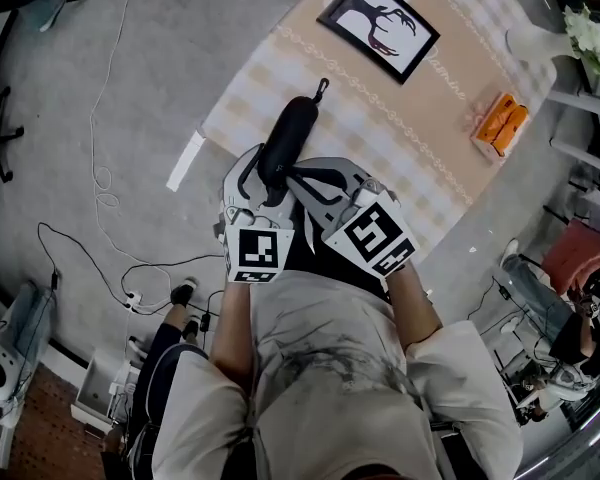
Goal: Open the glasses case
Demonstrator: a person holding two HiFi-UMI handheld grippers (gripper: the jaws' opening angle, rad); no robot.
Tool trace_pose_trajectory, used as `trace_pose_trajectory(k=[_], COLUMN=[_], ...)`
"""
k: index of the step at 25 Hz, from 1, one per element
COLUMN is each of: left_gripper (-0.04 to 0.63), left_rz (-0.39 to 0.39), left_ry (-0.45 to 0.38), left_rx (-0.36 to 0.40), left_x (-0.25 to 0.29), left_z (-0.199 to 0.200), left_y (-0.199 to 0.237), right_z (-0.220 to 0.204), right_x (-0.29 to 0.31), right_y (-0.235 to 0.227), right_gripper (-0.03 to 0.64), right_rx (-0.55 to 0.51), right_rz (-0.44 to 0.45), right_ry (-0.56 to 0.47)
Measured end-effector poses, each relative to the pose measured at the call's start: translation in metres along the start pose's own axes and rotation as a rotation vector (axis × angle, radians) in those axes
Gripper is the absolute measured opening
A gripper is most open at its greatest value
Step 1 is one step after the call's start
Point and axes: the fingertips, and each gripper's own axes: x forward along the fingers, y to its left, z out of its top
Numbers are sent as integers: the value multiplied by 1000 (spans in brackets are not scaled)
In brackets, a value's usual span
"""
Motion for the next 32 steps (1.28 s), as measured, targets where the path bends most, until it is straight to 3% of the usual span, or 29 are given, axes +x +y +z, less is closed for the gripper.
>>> trace_pose_trajectory(k=[18, 32], left_gripper=[279, 278], left_rz=[-12, -18], left_ry=[-4, -7], left_rx=[6, -3], left_x=[1, 3], left_z=[1, 2], left_y=[-2, -6], right_z=[5, 4], right_x=[-2, -2], right_y=[0, -3], right_gripper=[32, 34], right_rx=[39, -31], right_rz=[33, -8], right_ry=[-54, 5])
